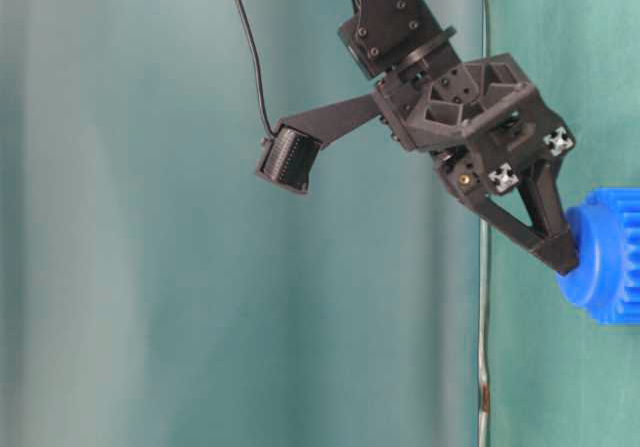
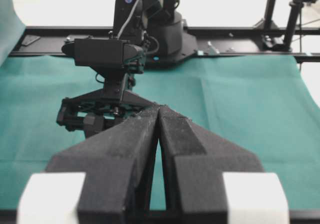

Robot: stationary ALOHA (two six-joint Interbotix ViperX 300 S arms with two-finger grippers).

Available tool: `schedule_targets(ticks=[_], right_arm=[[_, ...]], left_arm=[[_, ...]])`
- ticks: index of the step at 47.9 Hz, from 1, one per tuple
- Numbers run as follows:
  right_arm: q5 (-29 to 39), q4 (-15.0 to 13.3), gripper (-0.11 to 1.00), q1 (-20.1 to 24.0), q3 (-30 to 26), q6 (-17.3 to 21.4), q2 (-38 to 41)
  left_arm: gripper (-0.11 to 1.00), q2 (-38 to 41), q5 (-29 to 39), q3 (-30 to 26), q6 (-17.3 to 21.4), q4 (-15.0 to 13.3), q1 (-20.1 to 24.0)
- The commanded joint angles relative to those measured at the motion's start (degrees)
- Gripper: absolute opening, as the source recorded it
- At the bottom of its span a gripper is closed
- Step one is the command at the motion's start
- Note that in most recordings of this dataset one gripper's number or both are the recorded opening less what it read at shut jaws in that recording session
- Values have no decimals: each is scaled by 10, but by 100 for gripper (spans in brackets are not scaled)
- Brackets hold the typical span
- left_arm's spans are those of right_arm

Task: Insert the shaft placed at a random location into the center hole of the medium gear at another random location.

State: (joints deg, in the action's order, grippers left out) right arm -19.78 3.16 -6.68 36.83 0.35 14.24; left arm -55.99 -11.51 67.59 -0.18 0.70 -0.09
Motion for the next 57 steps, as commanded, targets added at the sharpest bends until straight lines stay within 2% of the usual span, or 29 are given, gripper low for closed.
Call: schedule_targets(ticks=[1,11,13,15,22,25,34,57], right_arm=[[0,2,14,6,-10,7,-9],[-4,2,15,6,-10,8,-9],[-4,2,18,6,-11,8,-9],[-7,2,26,6,-11,8,-9],[-33,2,68,8,-6,8,-11],[-43,2,79,8,-4,7,-14],[-61,2,74,8,5,8,-25],[-100,2,74,8,53,7,-108]], left_arm=[[0,4,-3,-14,-1,2,1],[0,4,-2,-14,-1,2,1],[0,4,-2,-15,-1,2,1],[0,4,-2,-14,-1,2,1],[0,4,-2,-14,-1,2,1],[0,4,-2,-14,-1,2,1],[0,4,-2,-14,-1,2,1],[0,4,-2,-14,-1,2,1]])
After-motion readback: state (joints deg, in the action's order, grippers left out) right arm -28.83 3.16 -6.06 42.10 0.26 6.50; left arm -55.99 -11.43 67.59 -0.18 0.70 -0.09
